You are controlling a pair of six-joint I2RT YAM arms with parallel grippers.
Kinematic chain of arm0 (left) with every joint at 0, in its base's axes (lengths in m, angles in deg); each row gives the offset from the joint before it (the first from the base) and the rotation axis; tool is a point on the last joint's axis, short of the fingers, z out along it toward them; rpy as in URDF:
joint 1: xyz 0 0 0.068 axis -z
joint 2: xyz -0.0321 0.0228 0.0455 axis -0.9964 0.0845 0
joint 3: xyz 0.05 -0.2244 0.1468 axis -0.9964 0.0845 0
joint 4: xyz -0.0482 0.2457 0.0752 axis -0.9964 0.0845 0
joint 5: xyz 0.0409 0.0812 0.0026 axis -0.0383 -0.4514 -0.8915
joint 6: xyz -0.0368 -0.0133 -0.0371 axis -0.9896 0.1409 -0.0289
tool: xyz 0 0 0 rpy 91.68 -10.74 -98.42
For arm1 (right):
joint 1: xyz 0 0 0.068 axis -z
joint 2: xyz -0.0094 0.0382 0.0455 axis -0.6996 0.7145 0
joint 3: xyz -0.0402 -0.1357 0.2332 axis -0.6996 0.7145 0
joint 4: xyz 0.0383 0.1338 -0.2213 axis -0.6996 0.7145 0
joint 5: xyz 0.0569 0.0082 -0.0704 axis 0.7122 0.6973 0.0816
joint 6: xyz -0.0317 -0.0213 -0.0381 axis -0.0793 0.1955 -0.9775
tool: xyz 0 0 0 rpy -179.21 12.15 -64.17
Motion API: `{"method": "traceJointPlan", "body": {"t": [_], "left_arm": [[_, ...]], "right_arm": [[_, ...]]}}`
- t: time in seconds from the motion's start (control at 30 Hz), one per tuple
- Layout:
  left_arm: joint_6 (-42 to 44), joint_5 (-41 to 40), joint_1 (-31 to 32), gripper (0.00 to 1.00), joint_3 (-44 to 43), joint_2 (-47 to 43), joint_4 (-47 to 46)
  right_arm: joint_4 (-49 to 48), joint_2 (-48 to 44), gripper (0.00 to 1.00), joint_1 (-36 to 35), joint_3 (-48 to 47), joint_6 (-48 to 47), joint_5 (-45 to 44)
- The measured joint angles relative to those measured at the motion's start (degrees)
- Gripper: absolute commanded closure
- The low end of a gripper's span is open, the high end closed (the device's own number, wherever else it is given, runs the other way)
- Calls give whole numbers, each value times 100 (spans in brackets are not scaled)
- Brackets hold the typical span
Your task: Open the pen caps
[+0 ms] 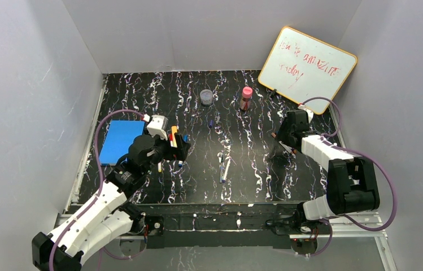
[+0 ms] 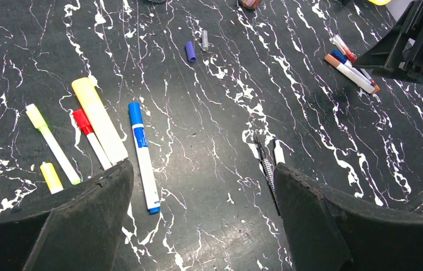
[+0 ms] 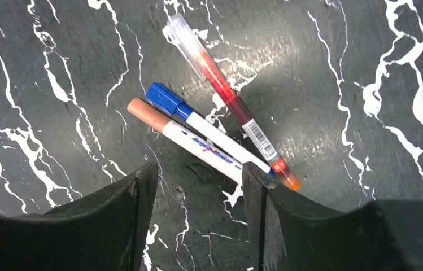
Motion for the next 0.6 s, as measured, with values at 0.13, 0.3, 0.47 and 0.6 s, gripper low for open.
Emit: {"method": "traceJointPlan", "body": {"t": [0.13,0.3,0.47,0.6], "left_arm": [[0,0,0,10,0,-28,-15],[0,20,0,10,0,-4,-35],[0,61,0,10,0,92,-39],[0,125,0,10,0,129,-42]], "right_arm": [[-249,37,36,0,-2,-116,-20],[-334,343,36,0,-35,-133,63],[-337,378,39,0,-28,-59,205],[-334,358,43,0,68,79,339]]}}
